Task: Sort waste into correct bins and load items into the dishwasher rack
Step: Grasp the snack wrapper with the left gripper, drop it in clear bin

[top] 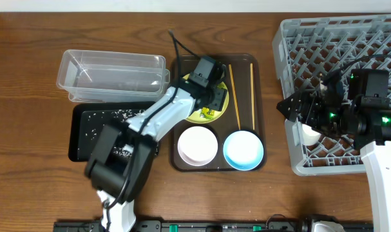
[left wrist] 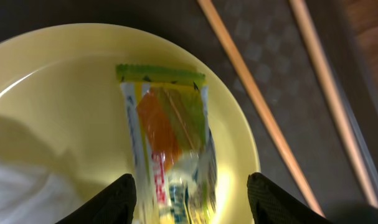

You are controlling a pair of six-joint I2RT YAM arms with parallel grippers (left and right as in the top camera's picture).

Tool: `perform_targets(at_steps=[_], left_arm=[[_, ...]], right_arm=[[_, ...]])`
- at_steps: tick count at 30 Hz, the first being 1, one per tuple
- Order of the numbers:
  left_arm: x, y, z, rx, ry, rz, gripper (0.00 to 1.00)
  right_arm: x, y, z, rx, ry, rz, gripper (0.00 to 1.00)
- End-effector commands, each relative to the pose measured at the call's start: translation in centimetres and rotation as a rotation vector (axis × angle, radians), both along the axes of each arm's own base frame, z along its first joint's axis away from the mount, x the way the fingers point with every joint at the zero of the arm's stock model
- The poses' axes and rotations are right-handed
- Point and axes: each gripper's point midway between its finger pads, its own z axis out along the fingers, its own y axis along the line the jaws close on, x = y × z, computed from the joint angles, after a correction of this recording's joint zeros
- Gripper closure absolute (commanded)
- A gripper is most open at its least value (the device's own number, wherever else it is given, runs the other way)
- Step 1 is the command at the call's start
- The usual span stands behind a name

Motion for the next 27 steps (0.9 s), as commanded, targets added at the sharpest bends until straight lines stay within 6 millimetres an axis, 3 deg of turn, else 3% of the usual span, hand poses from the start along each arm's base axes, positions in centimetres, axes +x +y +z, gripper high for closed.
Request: perform_targets(at_steps=[1,3,7,8,10,16,20,22,25,27], left_arm=[[0.3,0.0,-2.3,0.026,0.028,-0.023,0.42],[0.2,0.1,-3.6,0.038,0.048,-0.023,0.45],[0.2,0.0,-3.3,0.028,0.05,-0.013,0.79],[0.4,-0.2,-2.5,0.014,0.04,-0.001,0.88],[0.8,-0.3,-0.9,-0.004,0.011,-0.001,0.94],[1.0,0.4,6.6,-0.071,-0.099,0.021,0.94],[1.6,4.2,11.4,-0.047,-0.186,0.112,0.94],[2.5,8.0,13.1,0.02,-0.24,0.212,0.94],[3.6,12.4,13.4,0.093,-0.262,0.323,0.94],[4.2,14.8,12.4,0.113,-0.239,0.371,0.94]], right_arm=[[0.0,0.3,0.4,-0.009,-0.018,0.024,0.01],[-0.1,0.3,0.4,-0.008,-0.012,0.024,0.01],[-0.1,0.3,0.3,-0.008,-0.01,0.024,0.01],[-0.1,0.3,0.3,-0.008,-0.01,0.024,0.01],[-0.1,0.3,0.3,-0.008,-0.01,0.024,0.01],[-0.3,0.4,0.2,-0.007,0.0,0.024,0.01],[-0.3,0.4,0.2,-0.007,0.0,0.024,0.01],[-0.3,0.4,0.2,-0.007,0.0,0.024,0.01],[-0.3,0.4,0.3,-0.008,-0.002,0.024,0.01],[-0.3,0.3,0.3,-0.008,-0.004,0.024,0.01]])
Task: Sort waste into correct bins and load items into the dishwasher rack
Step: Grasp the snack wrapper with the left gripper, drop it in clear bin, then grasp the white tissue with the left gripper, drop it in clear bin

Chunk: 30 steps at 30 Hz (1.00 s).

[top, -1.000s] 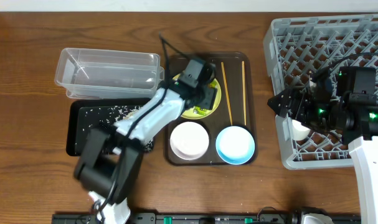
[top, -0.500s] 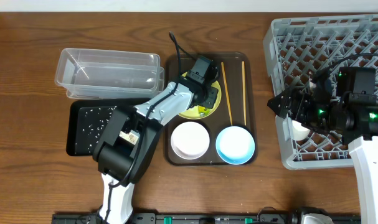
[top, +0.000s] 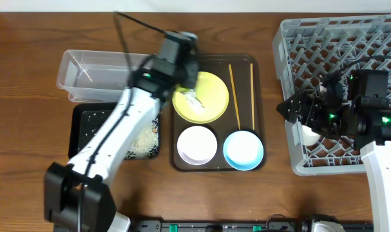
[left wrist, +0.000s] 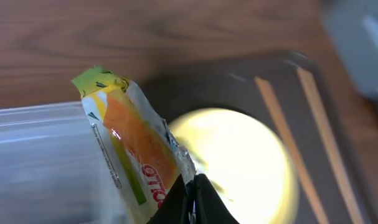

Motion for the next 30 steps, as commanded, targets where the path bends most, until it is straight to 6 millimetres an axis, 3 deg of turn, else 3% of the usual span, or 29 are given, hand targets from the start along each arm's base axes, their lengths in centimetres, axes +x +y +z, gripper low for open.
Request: perform_targets(at_steps=[1,5,6,8,9,11,14,18,22,30], left_arm=[[1.3,5.0,-2.3,0.085,0.04,0.135,0.93],[2.9,9.2,-4.1,0.087,0.065,0.24,0.92],[3.1,10.0,-4.3,0.086,0.066,0.258,0.84],[3.3,10.7,-4.4,0.074,0.071,0.269,0.42],[3.1,10.4,-4.1,0.054,0.075,0.254,0.34],[2.6,9.1,-3.0,0.004,0.077,0.209,0.32],[0.7,5.5,-1.1,-0.078,0.089,0.095,0.32],[-2.1,0.7,-0.9,-0.071,0.128,-0.026,0.35],[-4.3,-2.8,-3.9,0.011,0.192,-0.09,0.41],[-4.0,-3.3,-12.0,0.169,0.283,0.041,0.42]], right_arm=[[0.2,0.4,0.5,-0.007,-0.025,0.025,0.01],[0.1,0.4,0.5,-0.007,-0.024,0.025,0.01],[0.1,0.4,0.5,-0.007,-0.024,0.025,0.01],[0.1,0.4,0.5,-0.007,-0.024,0.025,0.01],[0.1,0.4,0.5,-0.007,-0.024,0.025,0.01],[0.2,0.4,0.5,-0.007,-0.024,0.025,0.01],[0.1,0.4,0.5,-0.007,-0.024,0.025,0.01],[0.0,0.4,0.4,-0.007,-0.016,0.025,0.01],[0.0,0.4,0.4,-0.007,-0.019,0.025,0.01],[-0.1,0.4,0.4,-0.006,-0.012,0.025,0.01]])
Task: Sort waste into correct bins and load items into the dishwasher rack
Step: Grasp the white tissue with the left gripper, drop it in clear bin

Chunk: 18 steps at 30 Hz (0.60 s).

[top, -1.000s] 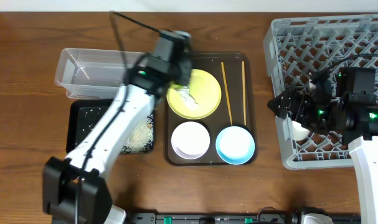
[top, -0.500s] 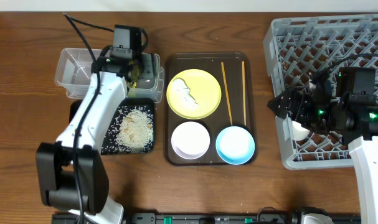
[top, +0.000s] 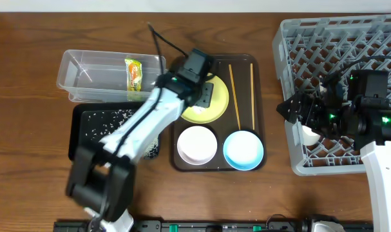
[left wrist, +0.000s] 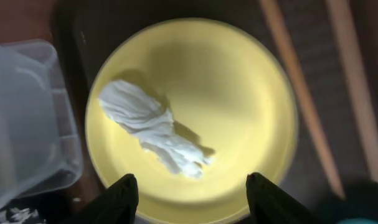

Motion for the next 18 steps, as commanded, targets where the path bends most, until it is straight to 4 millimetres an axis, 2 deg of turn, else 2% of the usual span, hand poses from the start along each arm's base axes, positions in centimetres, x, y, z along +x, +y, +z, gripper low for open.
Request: perform_targets(at_steps=[1,6,8,10,11,13,15,18], left_arm=[[0.5,1.9,-4.0,0.084,0.043,0.109,0.42],[0.7,2.4,-7.7,0.117,0.099,0.121,0.42],[0.5,2.5,-8.7,0.129,0.12,0.12,0.51],[0.5,2.5,-8.8,0.13,0.122,0.12,0.66],[0.6,2.4,-8.6,0.127,0.117,0.12,0.71],[0.9,2.1,-7.4,0.111,0.103,0.117,0.89],[1.1,2.0,-5.7,0.097,0.08,0.117,0.94],[1.3,1.9,-1.3,0.056,0.014,0.118,0.94]], right_arm=[[-0.1,0.4,0.4,-0.006,-0.014,0.025,0.01],[-0.1,0.4,0.4,-0.006,-0.011,0.025,0.01],[-0.1,0.4,0.3,-0.006,-0.01,0.025,0.01],[-0.1,0.4,0.4,-0.007,-0.011,0.026,0.01],[-0.1,0.4,0.4,-0.007,-0.011,0.026,0.01],[-0.1,0.4,0.4,-0.008,-0.012,0.028,0.01],[-0.1,0.3,0.3,-0.009,-0.012,0.027,0.01],[-0.1,0.3,0.3,-0.015,-0.01,0.025,0.01]])
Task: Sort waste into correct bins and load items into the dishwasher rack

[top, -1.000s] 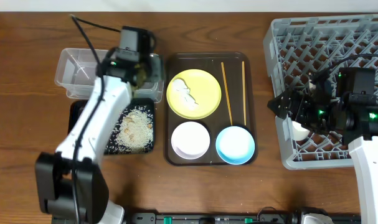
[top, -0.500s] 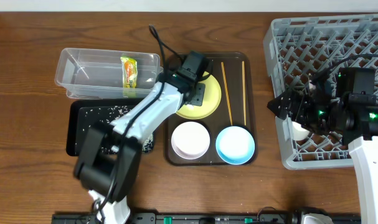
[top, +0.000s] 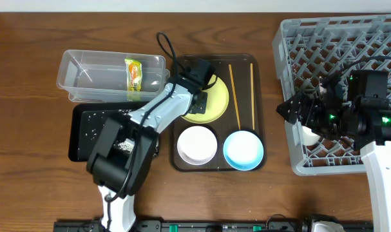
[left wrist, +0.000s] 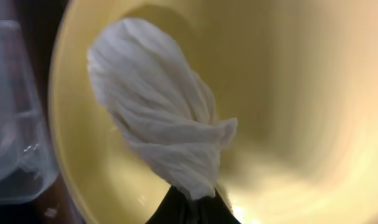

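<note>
On the yellow plate [left wrist: 313, 93] lies a crumpled white napkin [left wrist: 157, 118]. My left gripper [left wrist: 192, 208] is shut on the napkin's near end, low over the plate [top: 216, 103]. The orange and green wrapper [top: 134, 73] lies in the clear bin [top: 111, 69]. A white bowl [top: 196, 144], a blue bowl [top: 243, 149] and two chopsticks [top: 234, 93] rest on the brown tray [top: 258, 116]. My right gripper [top: 292, 108] hovers at the left edge of the grey dishwasher rack [top: 337, 45]; its jaws are not clear from above.
A black tray [top: 92, 129] scattered with white grains sits left of the brown tray, in front of the clear bin. The rack fills the right side of the table. A white object [top: 308, 135] lies in the rack under the right arm.
My left gripper was open above the plate with the napkin lying free. It is now lower and shut on the napkin's end. The right arm has not moved.
My left gripper stood open over the wrapper on the yellow plate. Then it held the wrapper up by the clear bin. Later the wrapper lay in the bin and the gripper was open above the napkin. Now it is shut on the napkin.
</note>
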You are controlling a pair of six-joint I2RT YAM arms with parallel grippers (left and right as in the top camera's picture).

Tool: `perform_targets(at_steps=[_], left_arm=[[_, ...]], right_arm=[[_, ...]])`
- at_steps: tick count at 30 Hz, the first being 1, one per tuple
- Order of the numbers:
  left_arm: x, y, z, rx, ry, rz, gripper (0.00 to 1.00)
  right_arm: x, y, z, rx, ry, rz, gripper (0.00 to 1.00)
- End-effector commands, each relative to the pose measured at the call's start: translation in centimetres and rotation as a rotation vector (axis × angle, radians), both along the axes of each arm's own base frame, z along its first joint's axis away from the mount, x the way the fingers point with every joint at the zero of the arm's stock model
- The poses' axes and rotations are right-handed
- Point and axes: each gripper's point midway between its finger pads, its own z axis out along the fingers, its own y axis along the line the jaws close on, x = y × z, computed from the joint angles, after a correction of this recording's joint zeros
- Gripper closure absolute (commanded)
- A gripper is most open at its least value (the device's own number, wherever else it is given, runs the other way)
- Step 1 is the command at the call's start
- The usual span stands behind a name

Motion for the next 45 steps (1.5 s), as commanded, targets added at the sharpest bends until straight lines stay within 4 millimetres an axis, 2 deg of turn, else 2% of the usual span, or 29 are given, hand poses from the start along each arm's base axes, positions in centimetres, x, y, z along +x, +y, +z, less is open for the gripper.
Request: perform_targets(at_steps=[1,3,5,7,10,13,14,16,19,22,25,29,33,35,37,41,45], left_arm=[[1.6,-0.4,7.7,-0.075,-0.161,0.009,0.94],[1.8,0.3,11.2,-0.102,-0.234,0.019,0.94],[1.8,1.3,13.8,-0.124,-0.286,0.041,0.94],[1.9,2.8,15.4,-0.134,-0.315,0.073,0.94],[2.6,5.5,15.6,-0.12,-0.323,0.136,0.94],[3.7,9.3,14.6,-0.059,-0.321,0.229,0.94],[4.1,10.5,14.0,-0.052,-0.313,0.257,0.9],[4.6,11.9,12.6,-0.062,-0.279,0.289,0.55],[4.6,11.7,11.7,-0.123,-0.223,0.197,0.39],[4.1,11.5,12.6,-0.16,-0.215,0.163,0.32],[3.3,11.1,15.2,-0.19,-0.247,0.148,0.31],[0.9,9.8,20.4,-0.268,-0.329,0.096,0.31],[-2.6,9.3,24.8,-0.295,-0.401,0.06,0.3],[-4.5,9.4,26.4,-0.303,-0.425,0.049,0.25],[-6.1,9.8,27.6,-0.308,-0.442,0.047,0.19],[-8.4,10.3,29.0,-0.315,-0.468,0.044,0.16],[-9.3,10.5,29.9,-0.322,-0.495,0.041,0.15]], right_arm=[[0.0,0.3,0.4,-0.014,-0.019,0.025,0.01],[0.0,0.3,0.4,-0.014,-0.019,0.025,0.01],[0.0,0.3,0.4,-0.014,-0.019,0.025,0.01],[0.0,0.3,0.4,-0.014,-0.019,0.025,0.01],[0.0,0.3,0.4,-0.014,-0.019,0.025,0.01],[0.0,0.3,0.4,-0.014,-0.018,0.025,0.01],[0.0,0.3,0.4,-0.014,-0.018,0.025,0.01],[0.0,0.3,0.4,-0.013,-0.016,0.025,0.02],[-0.1,0.3,0.3,-0.014,-0.011,0.025,0.04],[0.0,0.2,0.3,-0.02,-0.017,0.022,0.05],[0.2,-0.6,0.0,-0.063,-0.018,0.002,0.05],[0.5,-2.4,-0.7,-0.165,-0.01,-0.045,0.05],[0.7,-4.3,-1.1,-0.27,-0.009,-0.096,0.03],[1.0,-5.1,-1.1,-0.31,-0.019,-0.116,0.01],[1.3,-5.1,-1.0,-0.312,-0.029,-0.118,0.01],[1.3,-4.9,-0.9,-0.297,-0.028,-0.117,0.01],[1.3,-4.9,-0.9,-0.288,-0.023,-0.131,0.01]])
